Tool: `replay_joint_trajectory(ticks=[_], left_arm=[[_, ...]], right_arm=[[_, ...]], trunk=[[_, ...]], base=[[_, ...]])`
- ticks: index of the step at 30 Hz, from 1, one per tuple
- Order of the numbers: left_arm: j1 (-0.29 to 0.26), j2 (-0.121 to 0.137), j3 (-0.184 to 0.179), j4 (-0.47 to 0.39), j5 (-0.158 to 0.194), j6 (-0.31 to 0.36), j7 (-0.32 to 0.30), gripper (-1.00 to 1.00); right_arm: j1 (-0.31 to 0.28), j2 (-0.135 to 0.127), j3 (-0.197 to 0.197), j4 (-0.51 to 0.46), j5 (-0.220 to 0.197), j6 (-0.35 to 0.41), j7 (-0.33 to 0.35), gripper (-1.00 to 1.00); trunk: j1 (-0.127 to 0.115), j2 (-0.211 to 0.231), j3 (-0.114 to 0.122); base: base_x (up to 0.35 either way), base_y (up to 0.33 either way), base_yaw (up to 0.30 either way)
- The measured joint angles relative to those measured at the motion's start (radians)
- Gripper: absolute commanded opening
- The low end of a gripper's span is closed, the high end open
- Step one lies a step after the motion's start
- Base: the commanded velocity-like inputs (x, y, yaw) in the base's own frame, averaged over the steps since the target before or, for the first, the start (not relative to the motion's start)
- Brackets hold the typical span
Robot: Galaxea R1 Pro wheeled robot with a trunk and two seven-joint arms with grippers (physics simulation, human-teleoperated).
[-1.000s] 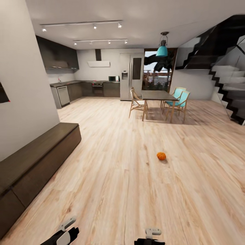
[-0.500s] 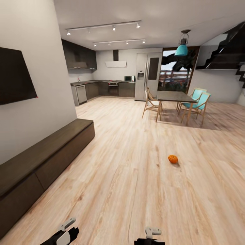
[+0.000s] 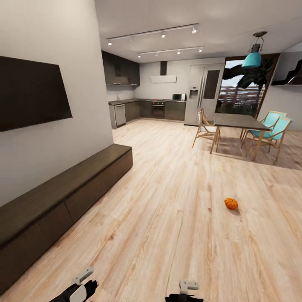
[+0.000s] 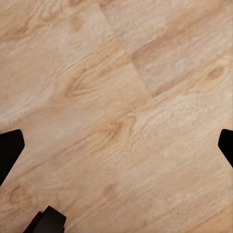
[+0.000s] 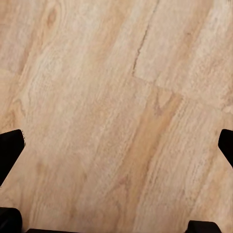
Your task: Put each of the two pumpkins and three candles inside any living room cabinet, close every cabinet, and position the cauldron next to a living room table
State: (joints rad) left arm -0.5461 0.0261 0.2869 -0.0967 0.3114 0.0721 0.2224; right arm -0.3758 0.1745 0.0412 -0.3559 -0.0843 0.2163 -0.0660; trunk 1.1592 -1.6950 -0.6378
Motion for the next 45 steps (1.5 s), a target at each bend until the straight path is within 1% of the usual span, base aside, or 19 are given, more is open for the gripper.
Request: replay_joint_trajectory(ticks=[38,45], left_arm=[[0.000,-0.005,0.000,0.006,0.000,0.001,0.001,1.00],[0.000,-0.005,0.000,0.006,0.000,0.001,0.001,1.00]], right_arm=[[0.000,0.000,0.000,0.005,0.000,0.000,0.000,1.00],[0.000,0.000,0.000,0.005,0.000,0.000,0.000,1.00]], trunk=[[0.000,0.000,0.000],[0.000,0.000,0.000]], base=[[0.000,-0.001,0.292],[0.000,-0.107,0.292]])
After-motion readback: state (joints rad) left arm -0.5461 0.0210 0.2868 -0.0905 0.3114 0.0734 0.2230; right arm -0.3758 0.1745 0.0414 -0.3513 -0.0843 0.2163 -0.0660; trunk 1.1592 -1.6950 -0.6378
